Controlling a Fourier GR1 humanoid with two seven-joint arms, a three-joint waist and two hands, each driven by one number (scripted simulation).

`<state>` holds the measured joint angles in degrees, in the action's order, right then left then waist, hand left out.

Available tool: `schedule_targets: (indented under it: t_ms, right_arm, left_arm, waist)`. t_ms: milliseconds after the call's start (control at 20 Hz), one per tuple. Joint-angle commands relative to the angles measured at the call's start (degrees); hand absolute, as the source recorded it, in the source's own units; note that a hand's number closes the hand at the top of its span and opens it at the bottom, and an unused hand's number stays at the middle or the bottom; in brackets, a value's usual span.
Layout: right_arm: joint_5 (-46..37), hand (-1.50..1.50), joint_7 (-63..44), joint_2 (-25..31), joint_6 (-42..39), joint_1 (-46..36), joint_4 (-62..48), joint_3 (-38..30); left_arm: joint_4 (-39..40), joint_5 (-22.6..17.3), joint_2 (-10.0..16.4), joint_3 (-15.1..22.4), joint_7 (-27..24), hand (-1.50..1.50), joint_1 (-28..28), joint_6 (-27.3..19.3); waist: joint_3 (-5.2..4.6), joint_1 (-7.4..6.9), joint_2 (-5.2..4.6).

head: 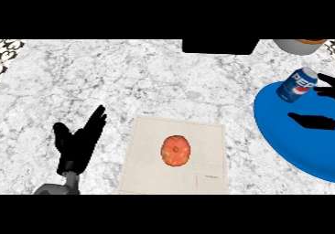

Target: Pick the can from the placemat and place it in the plate

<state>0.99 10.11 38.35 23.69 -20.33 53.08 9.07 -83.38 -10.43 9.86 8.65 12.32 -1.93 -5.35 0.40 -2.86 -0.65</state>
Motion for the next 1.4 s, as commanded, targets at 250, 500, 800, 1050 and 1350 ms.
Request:
schedule_targets:
  t_ms: [250, 500, 800, 1050, 1350]
  right_arm:
    - [10.39, -1.5, 22.71, -6.32, -9.03, -7.33, -15.16, -12.18]
    - [14.97, -1.5, 23.86, -4.29, -16.71, -9.65, -21.68, -17.98]
    - [17.75, -1.5, 28.54, 2.16, -35.28, -3.81, -26.48, -20.51]
    - [17.46, -1.5, 32.86, 8.65, -48.9, 0.63, -29.12, -20.97]
    - [13.66, -1.5, 40.25, 10.86, -51.38, 8.09, -27.85, -19.49]
  left_arm:
    - [2.6, 0.81, -2.05, 0.5, 0.08, 0.0, 1.04, -0.96]
    - [3.56, 0.34, -0.23, -2.02, -2.82, 0.0, 2.43, 1.02]
    - [0.76, 1.54, -1.61, -0.86, 0.88, 0.0, 2.2, -0.95]
    - [1.58, -0.11, -0.18, -2.68, 0.87, 0.0, 2.67, 1.58]
    - [3.21, 3.65, -3.98, -0.09, -1.74, 0.0, 3.5, -1.29]
  waist:
    - [-0.2, 1.61, 0.11]
    - [-0.34, 2.1, 0.37]
    - [-0.31, 2.51, 0.49]
    - [-0.31, 2.61, 0.44]
    - [-0.36, 2.97, 0.57]
